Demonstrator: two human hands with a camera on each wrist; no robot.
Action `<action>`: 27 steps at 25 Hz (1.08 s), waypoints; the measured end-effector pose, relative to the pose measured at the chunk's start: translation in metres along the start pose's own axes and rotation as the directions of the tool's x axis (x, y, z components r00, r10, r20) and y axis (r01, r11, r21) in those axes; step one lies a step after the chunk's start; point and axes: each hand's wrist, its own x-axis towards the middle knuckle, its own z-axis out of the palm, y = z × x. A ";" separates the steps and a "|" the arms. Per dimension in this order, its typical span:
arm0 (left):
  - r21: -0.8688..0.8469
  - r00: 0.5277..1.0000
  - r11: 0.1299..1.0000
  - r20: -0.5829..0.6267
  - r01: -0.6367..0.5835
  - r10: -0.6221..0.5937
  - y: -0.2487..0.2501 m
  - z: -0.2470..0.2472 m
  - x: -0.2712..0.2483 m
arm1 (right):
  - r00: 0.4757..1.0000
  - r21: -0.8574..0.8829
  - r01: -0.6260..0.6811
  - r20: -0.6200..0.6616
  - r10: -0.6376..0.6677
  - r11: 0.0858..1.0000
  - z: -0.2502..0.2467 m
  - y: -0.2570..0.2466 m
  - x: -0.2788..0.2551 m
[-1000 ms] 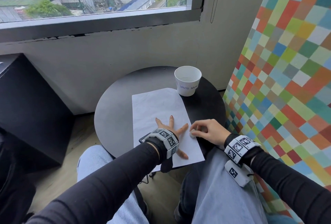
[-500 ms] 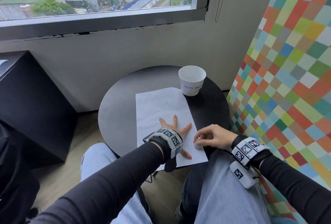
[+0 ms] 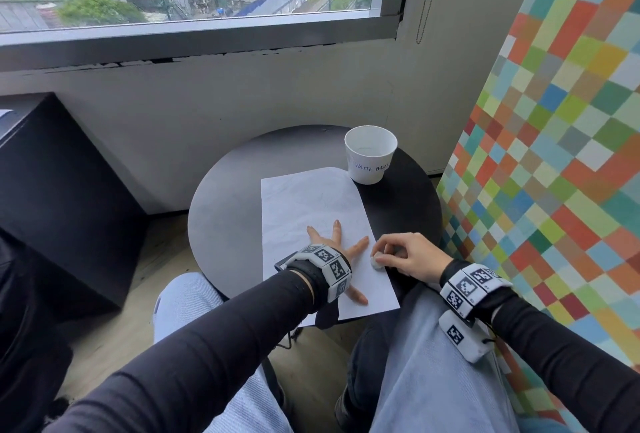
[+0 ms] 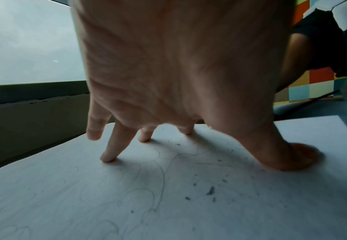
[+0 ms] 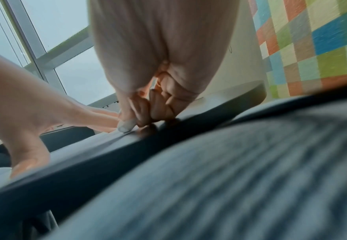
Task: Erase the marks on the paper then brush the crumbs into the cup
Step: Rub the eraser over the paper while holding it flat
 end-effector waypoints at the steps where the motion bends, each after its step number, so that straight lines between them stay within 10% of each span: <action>1: -0.002 1.000 1.000 -0.002 -0.002 0.002 0.000 0.001 0.001 | 1.000 -0.006 0.005 -0.023 -0.005 1.000 0.000 -0.001 0.001; 6: 0.000 1.000 1.000 0.008 0.008 -0.008 0.001 0.001 0.002 | 0.989 0.004 -0.007 0.151 0.006 1.000 -0.006 -0.003 -0.008; 10: -0.019 1.000 1.000 0.007 -0.004 0.004 0.001 -0.001 0.000 | 0.999 0.004 -0.008 -0.047 0.009 1.000 0.000 -0.002 -0.002; 15: -0.012 1.000 1.000 0.006 0.003 -0.002 0.002 -0.001 0.000 | 0.977 0.122 -0.103 0.196 0.078 0.987 -0.007 -0.005 -0.013; 20: -0.032 1.000 0.999 0.002 0.005 -0.005 0.002 0.001 0.003 | 0.997 0.067 -0.067 -0.036 0.069 0.996 0.000 -0.007 -0.005; 27: -0.068 1.000 0.998 0.015 0.013 -0.012 -0.001 0.004 0.007 | 0.992 0.041 -0.061 0.114 0.056 0.997 -0.002 -0.008 -0.012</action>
